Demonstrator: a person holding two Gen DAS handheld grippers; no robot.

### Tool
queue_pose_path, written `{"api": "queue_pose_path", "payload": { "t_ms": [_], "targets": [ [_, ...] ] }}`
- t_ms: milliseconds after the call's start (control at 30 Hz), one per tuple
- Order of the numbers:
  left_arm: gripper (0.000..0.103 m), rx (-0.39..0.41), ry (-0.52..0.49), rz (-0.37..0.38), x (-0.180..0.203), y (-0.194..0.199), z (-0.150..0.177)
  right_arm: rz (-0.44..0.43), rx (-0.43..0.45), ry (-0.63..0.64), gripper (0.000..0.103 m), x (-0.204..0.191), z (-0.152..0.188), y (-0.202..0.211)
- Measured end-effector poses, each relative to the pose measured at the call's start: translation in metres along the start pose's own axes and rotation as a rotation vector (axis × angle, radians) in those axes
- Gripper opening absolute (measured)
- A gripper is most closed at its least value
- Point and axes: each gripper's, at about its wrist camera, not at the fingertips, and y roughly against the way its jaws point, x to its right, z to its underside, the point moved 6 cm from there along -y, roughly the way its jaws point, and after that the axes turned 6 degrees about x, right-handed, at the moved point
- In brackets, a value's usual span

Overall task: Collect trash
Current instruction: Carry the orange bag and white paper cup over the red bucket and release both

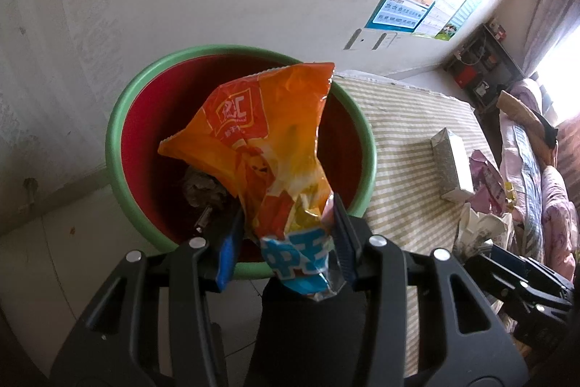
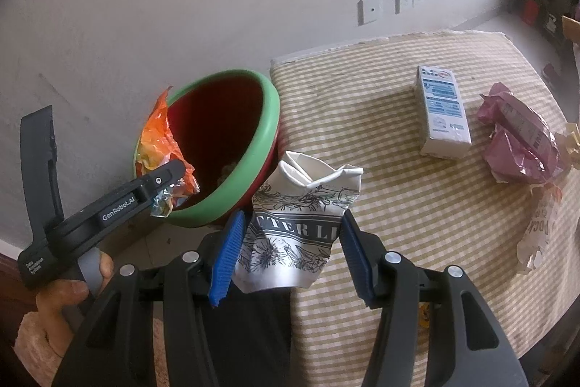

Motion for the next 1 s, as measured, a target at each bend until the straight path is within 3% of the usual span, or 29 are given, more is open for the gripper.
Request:
{"api": "queue_pose_path", "payload": {
  "t_ms": [500,800,1000],
  "targets": [
    [0.043,-0.003,0.033,-0.032,-0.018,-0.002,-0.001,-0.047,0.011,0.015,0.052,-0.022,-0.026,-0.011],
    [0.044,-0.014,0.046,-0.045,-0.029,-0.003,0.002,-0.059,-0.01,0.026,0.052,-0.029,-0.022,-0.02],
    [0.044,-0.011,0.056,-0.058,-0.035,-0.003,0.001,-0.078,0.005,0.037,0.052,-0.041,-0.041,-0.025]
  ]
}}
